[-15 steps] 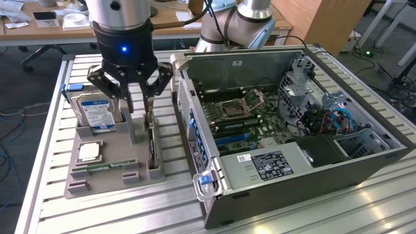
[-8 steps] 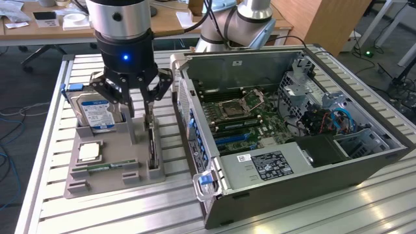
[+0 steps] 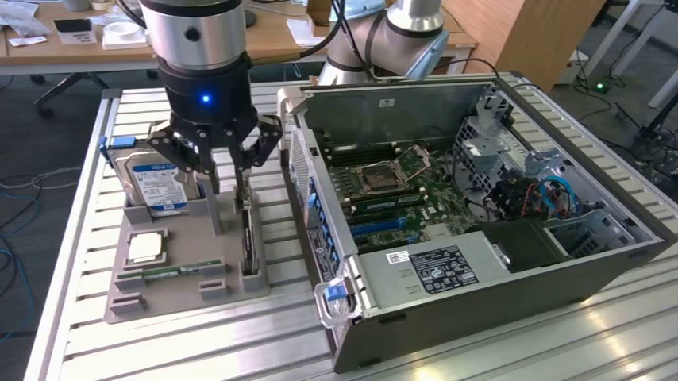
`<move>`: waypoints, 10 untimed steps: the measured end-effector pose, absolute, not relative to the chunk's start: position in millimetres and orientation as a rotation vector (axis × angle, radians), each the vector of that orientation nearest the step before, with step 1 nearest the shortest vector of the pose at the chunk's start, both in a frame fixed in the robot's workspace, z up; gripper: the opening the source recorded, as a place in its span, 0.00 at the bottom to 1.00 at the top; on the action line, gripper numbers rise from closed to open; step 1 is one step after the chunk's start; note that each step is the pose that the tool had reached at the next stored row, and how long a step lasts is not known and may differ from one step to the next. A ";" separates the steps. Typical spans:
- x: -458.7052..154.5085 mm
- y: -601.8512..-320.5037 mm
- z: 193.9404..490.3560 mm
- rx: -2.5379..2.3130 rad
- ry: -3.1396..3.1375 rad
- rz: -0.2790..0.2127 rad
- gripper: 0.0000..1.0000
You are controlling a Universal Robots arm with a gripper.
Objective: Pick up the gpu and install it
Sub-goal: 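Pick up the gpu and move the gpu toward the slot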
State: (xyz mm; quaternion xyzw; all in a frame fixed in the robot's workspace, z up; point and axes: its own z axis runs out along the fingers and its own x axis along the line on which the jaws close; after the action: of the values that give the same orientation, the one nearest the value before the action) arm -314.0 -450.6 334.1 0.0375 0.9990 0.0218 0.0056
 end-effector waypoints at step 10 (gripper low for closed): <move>-311.9 -450.6 331.0 0.118 3.128 0.068 0.36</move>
State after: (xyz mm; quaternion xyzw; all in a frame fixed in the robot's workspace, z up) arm -311.9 -450.6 331.0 0.0376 0.9990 0.0218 0.0055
